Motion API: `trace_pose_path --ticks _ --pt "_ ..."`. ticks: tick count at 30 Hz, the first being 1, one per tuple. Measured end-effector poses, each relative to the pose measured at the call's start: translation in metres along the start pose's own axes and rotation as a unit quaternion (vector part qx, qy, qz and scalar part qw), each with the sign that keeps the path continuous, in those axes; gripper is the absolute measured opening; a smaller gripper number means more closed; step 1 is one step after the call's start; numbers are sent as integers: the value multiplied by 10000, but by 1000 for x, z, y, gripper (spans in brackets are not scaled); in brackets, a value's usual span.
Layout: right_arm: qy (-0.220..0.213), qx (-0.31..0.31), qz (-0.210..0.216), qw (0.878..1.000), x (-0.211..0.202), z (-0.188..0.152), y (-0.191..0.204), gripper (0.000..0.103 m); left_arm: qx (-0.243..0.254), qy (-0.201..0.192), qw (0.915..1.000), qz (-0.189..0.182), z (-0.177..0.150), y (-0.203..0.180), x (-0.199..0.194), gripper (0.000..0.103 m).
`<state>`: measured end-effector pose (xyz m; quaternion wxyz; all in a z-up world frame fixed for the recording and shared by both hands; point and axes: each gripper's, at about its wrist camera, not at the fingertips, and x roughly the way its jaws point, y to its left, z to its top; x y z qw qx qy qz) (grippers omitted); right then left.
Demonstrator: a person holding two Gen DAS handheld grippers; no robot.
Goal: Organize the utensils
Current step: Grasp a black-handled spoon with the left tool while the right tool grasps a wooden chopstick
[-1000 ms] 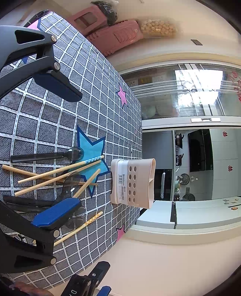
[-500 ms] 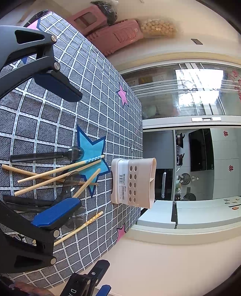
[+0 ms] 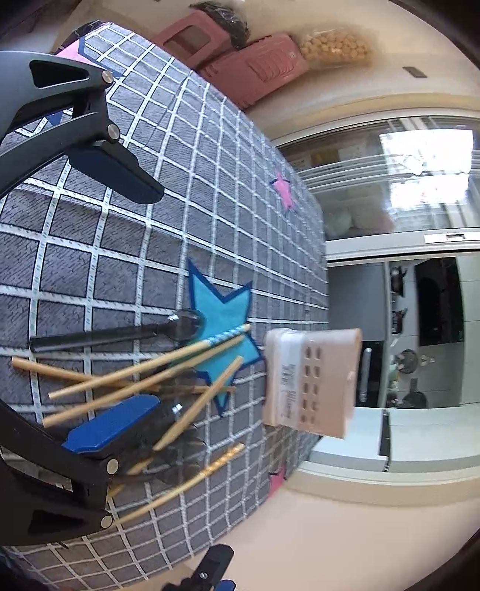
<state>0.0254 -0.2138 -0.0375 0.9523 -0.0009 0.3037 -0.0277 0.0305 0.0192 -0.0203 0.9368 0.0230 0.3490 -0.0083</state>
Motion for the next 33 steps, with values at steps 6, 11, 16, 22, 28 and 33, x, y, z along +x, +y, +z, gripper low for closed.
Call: trace_pose_path --ticks 6,11,16,22,28,33 --pt "1124 -9 291 9932 37 6 -16 103 -271 733 9967 -237 0 21 29 103" --pt "1984 3 591 9783 65 1 -16 92 -159 1219 9923 -142 -2 24 46 103" --pt "2541 -216 536 9654 87 -2 -5 74 23 1529 9881 -194 1 19 60 103" --pt "2892 -288 521 9554 114 10 3 61 44 1785 9834 -310 10 19 76 103" --pt "3281 -360 582 9422 144 32 9 54 187 2017 9780 -500 23 13 88 99" --pt "3557 -683 539 9306 163 45 23 52 364 2210 9728 -595 33 3 96 98"
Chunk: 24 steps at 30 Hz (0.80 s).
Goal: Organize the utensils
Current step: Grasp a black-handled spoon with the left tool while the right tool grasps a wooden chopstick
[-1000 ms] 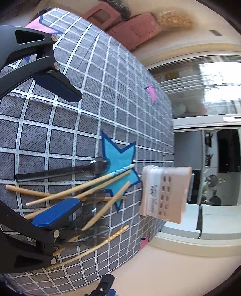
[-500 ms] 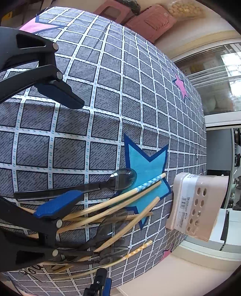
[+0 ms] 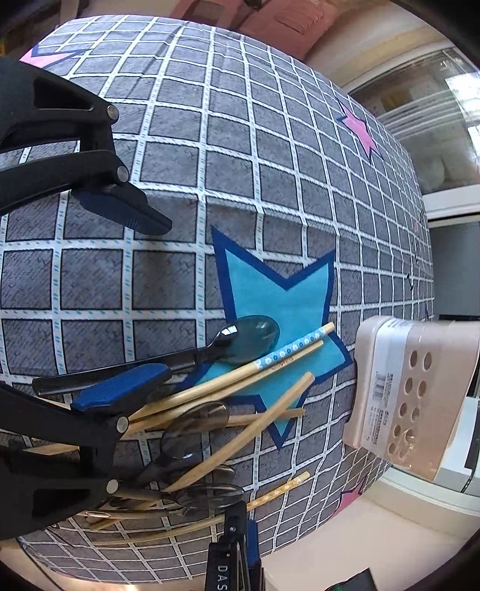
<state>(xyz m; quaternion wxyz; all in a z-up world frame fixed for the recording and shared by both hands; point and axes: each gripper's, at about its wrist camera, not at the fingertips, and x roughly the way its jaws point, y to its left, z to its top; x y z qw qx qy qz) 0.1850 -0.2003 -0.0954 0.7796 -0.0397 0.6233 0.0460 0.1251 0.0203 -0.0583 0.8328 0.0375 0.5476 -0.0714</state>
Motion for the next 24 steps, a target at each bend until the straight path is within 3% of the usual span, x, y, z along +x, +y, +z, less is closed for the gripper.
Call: trace_pose_path --ticks 3,7,8,13,17,20,21,22,24 --pt "59 -95 -28 9999 1 8 3 47 8 129 9998 -154 5 -3 2 98" --pt "10 -255 28 9997 -1 15 13 22 -225 257 9987 -383 9 0 5 98" --pt "0 -274 41 9996 -1 16 13 20 -215 257 9989 -341 11 -2 6 98" --pt "-34 -376 124 9992 -4 9 6 20 74 348 9994 19 16 -14 14 98" --pt "20 -460 187 9988 -6 5 3 27 141 489 9987 29 24 -20 17 98" --pt "64 -531 130 9985 -2 8 11 26 177 630 9979 12 29 -22 18 97" --pt "67 -543 137 9984 -2 8 12 24 188 652 9977 -27 29 -23 18 91" --pt "66 -523 169 9985 -2 9 12 11 267 686 9973 -78 30 -25 17 87" --pt "78 -431 296 9986 -1 10 10 8 457 698 9964 -151 32 -32 14 58"
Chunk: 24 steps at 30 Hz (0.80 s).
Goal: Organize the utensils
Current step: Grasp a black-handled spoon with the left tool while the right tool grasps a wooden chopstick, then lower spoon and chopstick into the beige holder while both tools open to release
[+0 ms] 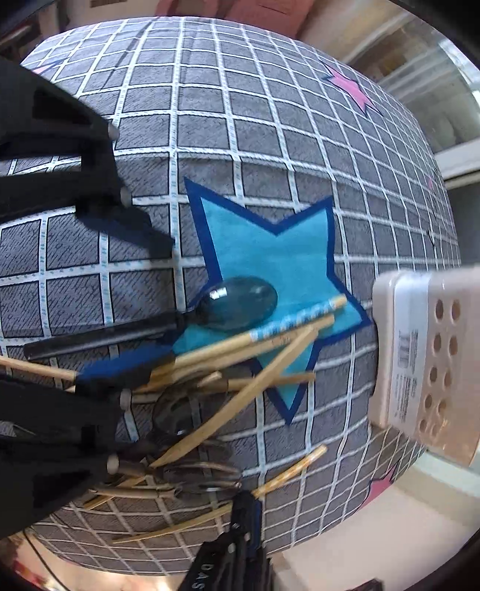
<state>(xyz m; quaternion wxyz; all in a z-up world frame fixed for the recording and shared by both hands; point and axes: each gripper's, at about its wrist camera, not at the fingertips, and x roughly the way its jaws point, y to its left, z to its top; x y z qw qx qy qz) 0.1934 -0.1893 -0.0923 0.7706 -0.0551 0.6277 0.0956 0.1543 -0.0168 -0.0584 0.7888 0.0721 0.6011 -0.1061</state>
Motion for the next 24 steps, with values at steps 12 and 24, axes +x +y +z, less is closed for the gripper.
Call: trace_pose_path --ticks 12,24 --pt "-864 181 974 9913 -38 -21 -24 8 -349 -1316 9902 -307 -18 6 -47 42" --pt "-2764 366 1305 9514 -159 19 -46 8 -607 -2926 9526 -580 60 20 -145 42"
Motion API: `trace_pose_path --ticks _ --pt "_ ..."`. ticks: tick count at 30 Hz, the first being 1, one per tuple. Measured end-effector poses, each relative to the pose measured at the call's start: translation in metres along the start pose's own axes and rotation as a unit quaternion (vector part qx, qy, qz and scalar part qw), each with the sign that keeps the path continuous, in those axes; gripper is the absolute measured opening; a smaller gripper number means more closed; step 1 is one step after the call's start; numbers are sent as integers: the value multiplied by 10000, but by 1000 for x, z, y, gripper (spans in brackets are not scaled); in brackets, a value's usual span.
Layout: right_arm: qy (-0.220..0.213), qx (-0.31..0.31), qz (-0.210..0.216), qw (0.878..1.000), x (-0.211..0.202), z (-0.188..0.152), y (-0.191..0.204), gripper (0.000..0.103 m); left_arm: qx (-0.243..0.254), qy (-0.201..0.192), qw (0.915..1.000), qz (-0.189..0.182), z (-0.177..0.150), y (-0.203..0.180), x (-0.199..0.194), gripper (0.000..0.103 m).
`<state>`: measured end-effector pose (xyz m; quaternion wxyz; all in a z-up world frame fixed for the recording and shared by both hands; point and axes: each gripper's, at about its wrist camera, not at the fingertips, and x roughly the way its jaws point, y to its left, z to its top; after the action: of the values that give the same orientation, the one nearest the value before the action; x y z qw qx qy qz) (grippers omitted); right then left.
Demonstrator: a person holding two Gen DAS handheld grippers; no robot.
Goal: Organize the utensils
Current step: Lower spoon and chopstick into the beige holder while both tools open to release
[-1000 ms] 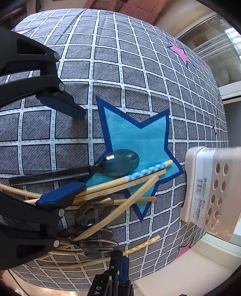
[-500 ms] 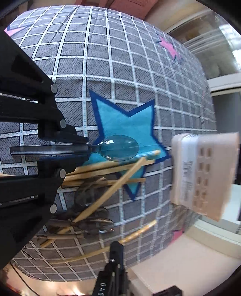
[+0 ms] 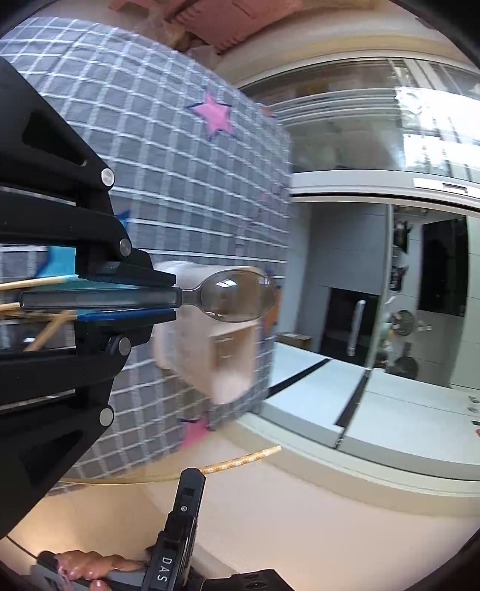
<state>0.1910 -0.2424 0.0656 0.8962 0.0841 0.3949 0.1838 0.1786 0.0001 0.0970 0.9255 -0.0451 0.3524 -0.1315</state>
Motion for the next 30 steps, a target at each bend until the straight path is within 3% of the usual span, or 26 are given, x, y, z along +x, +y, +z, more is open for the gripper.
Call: trace_pose_path --ticks 6,14,20,30 --pt "-785 140 81 9968 14 67 4 8 -322 -596 9977 -61 73 8 28 42" --pt "-1727 -159 -133 9848 47 128 16 8 -426 -1207 9918 7 128 15 79 42" --pt "-2278 -829 -479 9690 84 133 31 8 -285 -1422 9892 200 119 13 117 42" --pt "-2174 -1480 -662 9625 124 79 36 7 117 -1491 9875 494 72 2 129 42"
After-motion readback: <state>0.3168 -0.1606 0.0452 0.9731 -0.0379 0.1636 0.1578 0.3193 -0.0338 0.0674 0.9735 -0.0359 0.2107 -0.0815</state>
